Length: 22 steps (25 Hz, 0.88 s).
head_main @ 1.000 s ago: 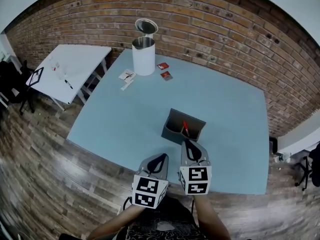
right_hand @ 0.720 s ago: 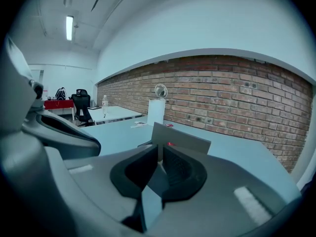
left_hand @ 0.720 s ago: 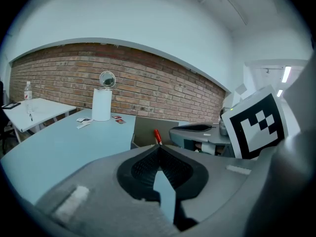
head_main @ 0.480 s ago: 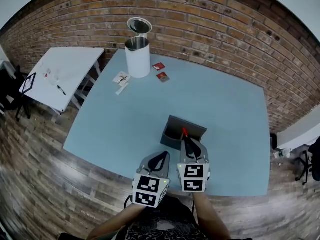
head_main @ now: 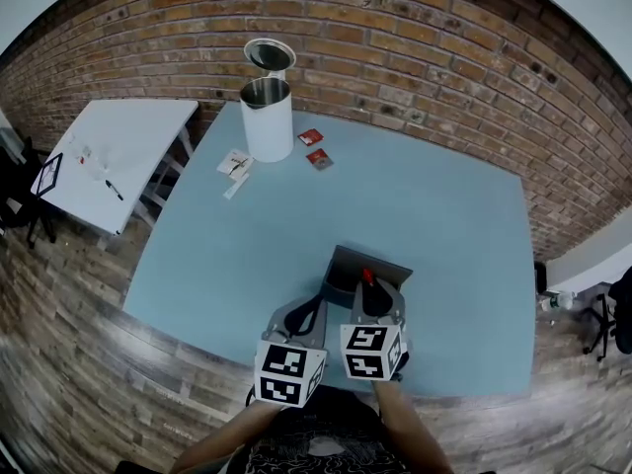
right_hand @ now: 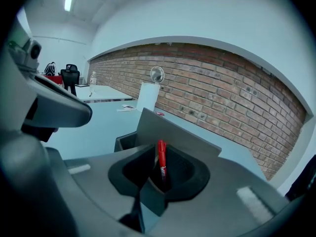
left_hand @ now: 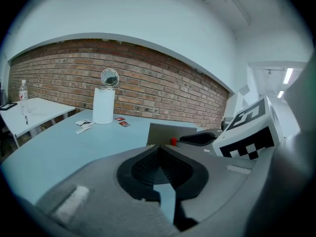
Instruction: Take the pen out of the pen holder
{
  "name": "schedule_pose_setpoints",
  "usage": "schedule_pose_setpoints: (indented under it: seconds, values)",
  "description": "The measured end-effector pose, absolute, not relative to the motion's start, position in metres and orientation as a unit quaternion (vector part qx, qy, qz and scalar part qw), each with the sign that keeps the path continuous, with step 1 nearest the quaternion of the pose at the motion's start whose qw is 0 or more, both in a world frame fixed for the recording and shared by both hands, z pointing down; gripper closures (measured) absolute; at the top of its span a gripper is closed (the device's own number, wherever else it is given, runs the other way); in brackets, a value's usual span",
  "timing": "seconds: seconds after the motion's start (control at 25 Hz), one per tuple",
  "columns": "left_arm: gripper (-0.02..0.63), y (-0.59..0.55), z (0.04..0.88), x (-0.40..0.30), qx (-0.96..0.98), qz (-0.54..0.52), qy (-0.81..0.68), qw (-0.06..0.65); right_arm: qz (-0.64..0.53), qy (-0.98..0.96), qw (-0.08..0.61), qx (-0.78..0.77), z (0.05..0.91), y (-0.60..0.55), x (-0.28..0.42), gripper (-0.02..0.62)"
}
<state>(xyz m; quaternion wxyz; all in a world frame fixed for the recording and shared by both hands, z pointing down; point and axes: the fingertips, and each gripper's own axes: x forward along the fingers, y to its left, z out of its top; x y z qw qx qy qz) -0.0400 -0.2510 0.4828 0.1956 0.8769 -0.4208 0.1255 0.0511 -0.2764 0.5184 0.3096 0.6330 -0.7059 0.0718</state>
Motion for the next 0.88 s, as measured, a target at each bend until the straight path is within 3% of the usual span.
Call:
schedule_pose_setpoints:
  seconds: [0.28, 0.88]
  values:
    - [0.615, -0.264, 0.485, -0.044, 0.877, 0.127, -0.42, 0.199, 0.06, -0.686, 0.34, 0.64, 0.527, -0.285, 0.051, 0.512]
    - [0.615, -0.274, 0.489, -0.042, 0.876, 0.128, -0.417, 0.204, 0.048, -0.674, 0.348, 0.65, 0.53, -0.291, 0.056, 0.537]
